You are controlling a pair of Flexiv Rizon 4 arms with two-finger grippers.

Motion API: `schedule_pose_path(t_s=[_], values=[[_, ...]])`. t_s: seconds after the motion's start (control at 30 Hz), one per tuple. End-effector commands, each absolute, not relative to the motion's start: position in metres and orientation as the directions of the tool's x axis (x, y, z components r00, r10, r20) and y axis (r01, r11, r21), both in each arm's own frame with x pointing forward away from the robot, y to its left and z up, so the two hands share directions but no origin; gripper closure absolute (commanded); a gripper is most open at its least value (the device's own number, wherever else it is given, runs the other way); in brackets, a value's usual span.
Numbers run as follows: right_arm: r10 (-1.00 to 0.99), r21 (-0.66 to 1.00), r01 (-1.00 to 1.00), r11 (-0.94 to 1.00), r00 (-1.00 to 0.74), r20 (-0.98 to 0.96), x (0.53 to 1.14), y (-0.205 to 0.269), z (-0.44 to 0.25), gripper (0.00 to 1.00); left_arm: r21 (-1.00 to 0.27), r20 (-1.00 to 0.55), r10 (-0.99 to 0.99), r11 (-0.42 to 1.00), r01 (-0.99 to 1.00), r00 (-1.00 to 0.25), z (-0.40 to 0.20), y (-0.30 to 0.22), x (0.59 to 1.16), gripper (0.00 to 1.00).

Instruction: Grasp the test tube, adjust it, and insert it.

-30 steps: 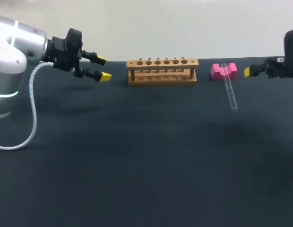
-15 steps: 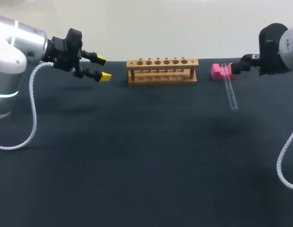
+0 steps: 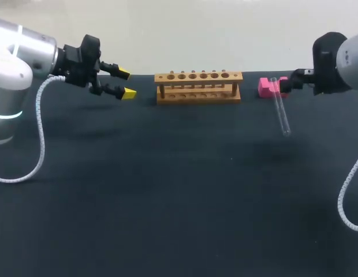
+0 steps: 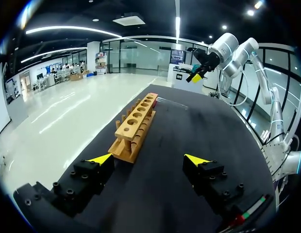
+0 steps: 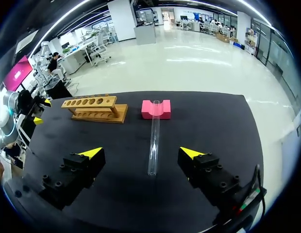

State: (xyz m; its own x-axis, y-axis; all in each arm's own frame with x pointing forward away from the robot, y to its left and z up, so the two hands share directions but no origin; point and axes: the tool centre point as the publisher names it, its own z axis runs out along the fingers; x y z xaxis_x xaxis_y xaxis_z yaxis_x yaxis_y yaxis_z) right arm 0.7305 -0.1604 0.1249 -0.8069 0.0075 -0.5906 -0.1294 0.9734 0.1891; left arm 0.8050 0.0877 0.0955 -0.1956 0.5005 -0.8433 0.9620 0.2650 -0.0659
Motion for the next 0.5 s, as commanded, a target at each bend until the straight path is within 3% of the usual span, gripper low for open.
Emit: schedule_pose_path(t_s=[0.03, 0.5], values=[[0.083, 0.197, -0.128, 0.972, -0.595, -0.799, 0.735, -0.159, 0.113, 0.00, -0.063, -0.845, 0.499, 0.266, 0.962, -0.194, 0.095, 0.088, 0.805, 0.00], [0.164, 0.239, -0.070, 0.968, -0.544, -0.823, 0.751, -0.167, 0.095, 0.00, -0.063, -0.845, 0.499, 0.266, 0.962, -0.194, 0.095, 0.088, 0.805, 0.00]])
